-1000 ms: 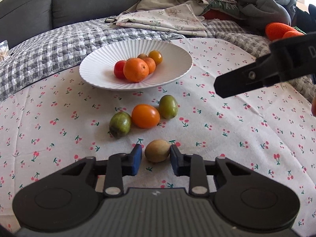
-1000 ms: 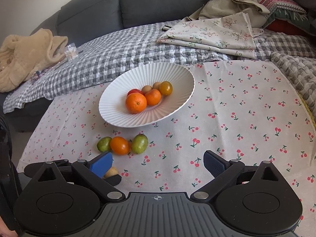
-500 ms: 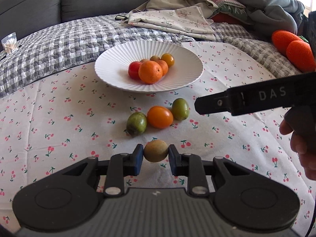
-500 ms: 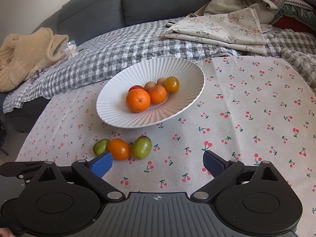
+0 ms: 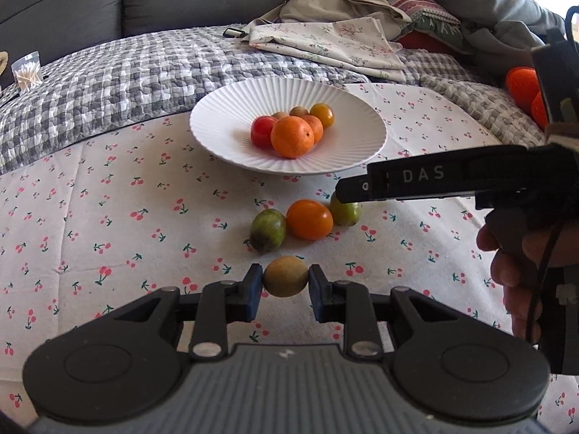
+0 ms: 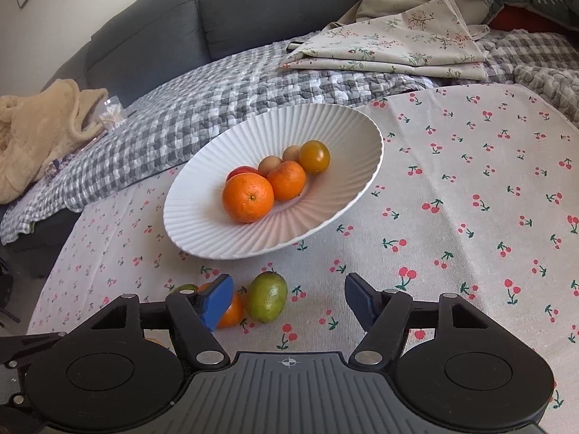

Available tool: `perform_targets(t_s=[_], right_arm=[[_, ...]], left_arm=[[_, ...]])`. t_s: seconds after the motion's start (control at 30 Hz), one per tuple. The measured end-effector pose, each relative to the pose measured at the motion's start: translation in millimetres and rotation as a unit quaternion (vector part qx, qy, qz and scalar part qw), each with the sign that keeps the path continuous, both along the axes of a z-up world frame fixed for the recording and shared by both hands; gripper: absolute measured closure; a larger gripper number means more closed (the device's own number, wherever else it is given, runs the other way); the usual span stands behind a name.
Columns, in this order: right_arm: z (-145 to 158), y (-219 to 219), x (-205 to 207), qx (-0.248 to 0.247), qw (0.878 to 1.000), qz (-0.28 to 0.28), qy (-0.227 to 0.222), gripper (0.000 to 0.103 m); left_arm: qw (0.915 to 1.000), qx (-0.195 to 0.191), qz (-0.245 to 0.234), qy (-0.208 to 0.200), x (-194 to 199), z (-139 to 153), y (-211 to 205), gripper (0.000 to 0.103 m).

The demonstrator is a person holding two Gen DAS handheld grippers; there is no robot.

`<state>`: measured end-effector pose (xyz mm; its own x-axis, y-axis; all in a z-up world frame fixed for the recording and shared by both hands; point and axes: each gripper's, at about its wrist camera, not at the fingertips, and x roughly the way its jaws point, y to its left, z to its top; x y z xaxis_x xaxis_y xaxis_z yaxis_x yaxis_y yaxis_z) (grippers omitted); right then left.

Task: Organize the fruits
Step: 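Grasp the brown fruit with the left tool while the right tool grasps a green fruit, then carry the brown and green fruits over the bowl and open both tools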

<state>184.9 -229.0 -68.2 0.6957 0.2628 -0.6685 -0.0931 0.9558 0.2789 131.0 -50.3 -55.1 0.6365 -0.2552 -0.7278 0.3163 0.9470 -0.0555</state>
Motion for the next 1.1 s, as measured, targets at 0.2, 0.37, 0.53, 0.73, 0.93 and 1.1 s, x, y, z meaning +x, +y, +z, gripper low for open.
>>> perform_targets(t_s=[0.2,0.37,0.53,0.73,0.93,1.1], right_arm=[[-7.5,4.9,4.3,-0.008,1.0,-0.003,0.003,0.047],[-9.6,12.7,4.3,-0.025,1.0,0.011,0.009,0.072],[-8.9,11.1,3.4,-0.024,1.0,0.015,0.011,0.079],[-5.0,6.4,-0.9,-0.027,0.999,0.017,0.016,0.079],[1.6,-5.9,-8.6,-0.021,0.999,0.012,0.021,0.079],[10.1,-17.6,-15.8,-0.016,1.0,0.008,0.017,0.078]], left_arm=[[1.0,-0.003,0.003,-0.001,0.5,1.0,1.0,0.077],[1.0,-0.001,0.001,-0.002,0.2,0.4,-0.2,0.077],[1.0,-0.002,0.0,-0.003,0.6,0.5,-0.1,0.077],[1.0,-0.004,-0.001,-0.006,0.5,2.5,-0.1,0.077],[0.9999,-0.006,-0.002,-0.01,0.0,5.2,-0.2,0.077],[0.9999,-0.009,0.002,-0.014,0.1,8.1,1.4,0.077]])
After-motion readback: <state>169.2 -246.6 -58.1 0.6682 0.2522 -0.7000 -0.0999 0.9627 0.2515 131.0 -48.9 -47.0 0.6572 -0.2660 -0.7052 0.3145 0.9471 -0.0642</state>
